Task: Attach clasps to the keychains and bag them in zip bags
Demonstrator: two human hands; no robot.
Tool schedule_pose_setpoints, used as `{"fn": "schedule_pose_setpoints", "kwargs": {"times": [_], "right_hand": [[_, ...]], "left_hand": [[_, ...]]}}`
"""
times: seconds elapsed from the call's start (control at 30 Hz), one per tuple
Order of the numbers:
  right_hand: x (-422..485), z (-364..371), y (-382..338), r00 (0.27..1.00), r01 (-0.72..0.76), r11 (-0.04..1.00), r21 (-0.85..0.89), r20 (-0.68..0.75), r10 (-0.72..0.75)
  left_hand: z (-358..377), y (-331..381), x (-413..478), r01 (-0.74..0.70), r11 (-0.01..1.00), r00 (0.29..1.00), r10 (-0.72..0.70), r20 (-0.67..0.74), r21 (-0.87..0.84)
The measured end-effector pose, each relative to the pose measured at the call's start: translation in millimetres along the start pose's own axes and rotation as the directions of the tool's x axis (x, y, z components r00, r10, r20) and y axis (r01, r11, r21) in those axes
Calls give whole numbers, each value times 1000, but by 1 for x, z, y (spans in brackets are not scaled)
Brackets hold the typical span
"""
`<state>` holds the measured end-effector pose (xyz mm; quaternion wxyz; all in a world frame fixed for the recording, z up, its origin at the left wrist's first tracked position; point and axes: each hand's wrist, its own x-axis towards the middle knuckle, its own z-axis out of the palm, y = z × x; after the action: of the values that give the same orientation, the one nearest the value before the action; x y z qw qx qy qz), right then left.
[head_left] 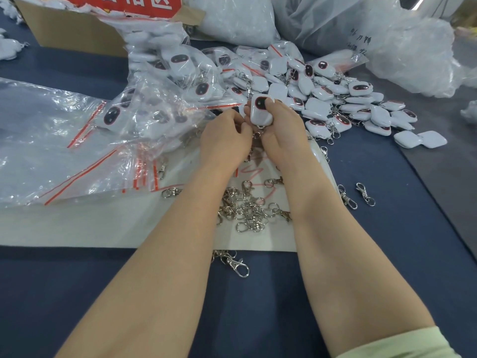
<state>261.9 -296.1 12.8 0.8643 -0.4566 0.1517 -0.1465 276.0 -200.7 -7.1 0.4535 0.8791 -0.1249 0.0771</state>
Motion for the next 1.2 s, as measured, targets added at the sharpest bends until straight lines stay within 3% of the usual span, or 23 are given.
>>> {"fn": "schedule_pose_setpoints", "kwargs": {"times": [0.17, 0.37, 0.63, 0.73, 0.83, 1.0, 1.07, 1.2], "right_hand": [[-1, -2, 2, 998, 43, 992, -116, 57, -36], [-2, -1, -2, 995, -28, 998, 50, 97, 23], [-7, 1, -1, 992, 107, 969, -222, 83, -91], [-5, 1, -1, 994, 106, 960, -261, 34, -101], [-1, 2, 1, 996, 83, 951, -298, -13, -91], [4, 0, 5, 985, 87, 891, -446, -97, -145], [4, 0, 6, 976, 107, 842, -529, -105, -190], [3, -1, 6, 955, 186, 788, -587, -80, -285]], "left_hand": [[0, 0, -1, 4, 1000, 1000, -4, -1, 0], [0, 0, -1, 10, 1000, 1000, -10, -2, -3], [-5, 5, -2, 10, 1000, 999, -10, 47, 5], [-14, 13, 0, -39, 995, 993, 29, 117, 87], [-27, 22, 3, -68, 960, 988, 27, 151, 272], [-39, 30, 2, -37, 885, 910, -162, 382, 464], [-37, 28, 0, -31, 861, 893, -204, 402, 507], [-33, 23, 1, -60, 871, 917, -145, 373, 487]]}}
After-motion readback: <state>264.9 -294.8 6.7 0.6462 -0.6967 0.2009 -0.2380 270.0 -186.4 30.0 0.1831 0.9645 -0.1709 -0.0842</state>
